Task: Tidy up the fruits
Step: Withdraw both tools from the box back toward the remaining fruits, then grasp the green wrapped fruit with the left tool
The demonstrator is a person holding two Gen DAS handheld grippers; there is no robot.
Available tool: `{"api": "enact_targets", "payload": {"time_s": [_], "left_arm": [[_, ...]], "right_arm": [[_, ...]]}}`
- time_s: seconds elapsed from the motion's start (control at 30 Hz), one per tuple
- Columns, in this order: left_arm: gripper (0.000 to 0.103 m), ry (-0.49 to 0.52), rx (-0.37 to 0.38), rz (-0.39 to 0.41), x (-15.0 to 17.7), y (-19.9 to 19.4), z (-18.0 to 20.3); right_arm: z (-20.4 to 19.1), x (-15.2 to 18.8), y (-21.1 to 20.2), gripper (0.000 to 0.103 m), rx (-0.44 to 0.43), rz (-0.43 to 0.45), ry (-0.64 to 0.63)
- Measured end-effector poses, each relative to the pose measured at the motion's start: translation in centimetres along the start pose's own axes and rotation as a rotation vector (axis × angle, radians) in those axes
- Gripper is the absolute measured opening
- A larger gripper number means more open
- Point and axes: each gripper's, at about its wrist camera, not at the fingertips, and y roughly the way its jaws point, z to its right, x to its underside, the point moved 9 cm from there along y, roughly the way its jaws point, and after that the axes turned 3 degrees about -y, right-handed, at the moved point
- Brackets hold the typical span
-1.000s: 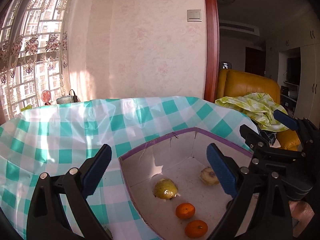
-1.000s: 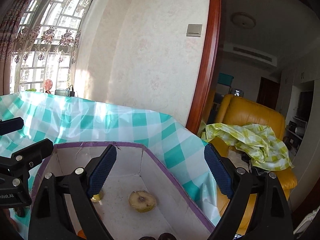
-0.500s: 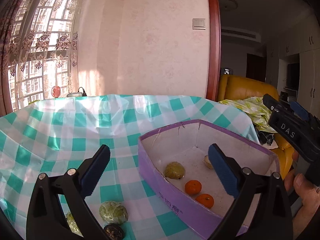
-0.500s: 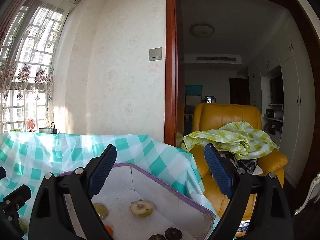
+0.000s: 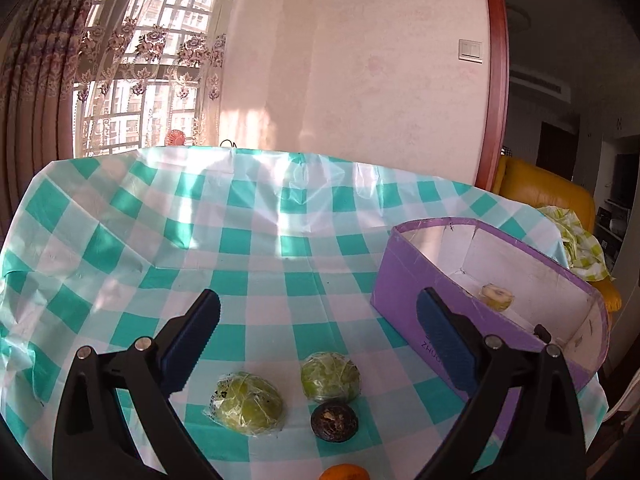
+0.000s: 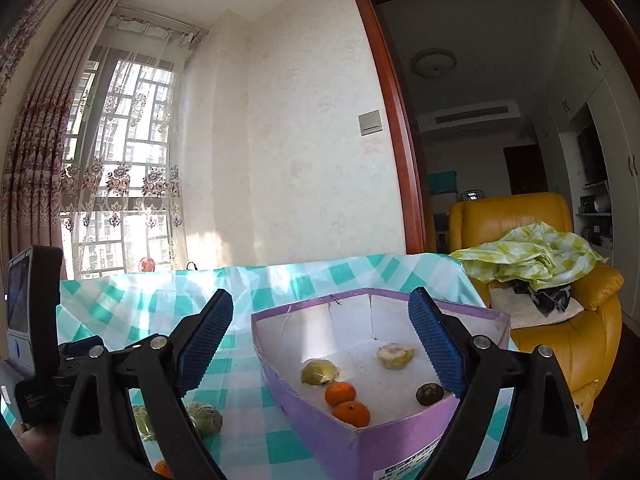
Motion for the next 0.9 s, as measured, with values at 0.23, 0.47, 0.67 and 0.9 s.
{"api": "enact_targets", "payload": {"time_s": [0.23, 0.47, 0.67, 0.9], "left_arm": [[0.099, -0.1, -0.073, -0.053, 1.0, 0.8, -6.1], [0.098, -0.159, -0.072, -0.29, 5.3, 4.6, -8.8], [0.098, -0.124, -0.034, -0.442, 9.0, 6.5, -8.4], [0.089, -0.052, -0.052, -0.5, 10.4, 7.3, -7.5]], "right_arm": [[-8.1, 2.9, -2.3, 0.087, -0.22, -0.051, -0.165], [-11.8, 5.5, -2.8, 0.087, -0.308, -0.112, -0.278], [-12.7, 8.0, -1.1, 0.087, -0.326, -0.227, -0.31], [-13.3, 9.0, -0.7, 0.087, -0.335, -0.266, -0.336]]}}
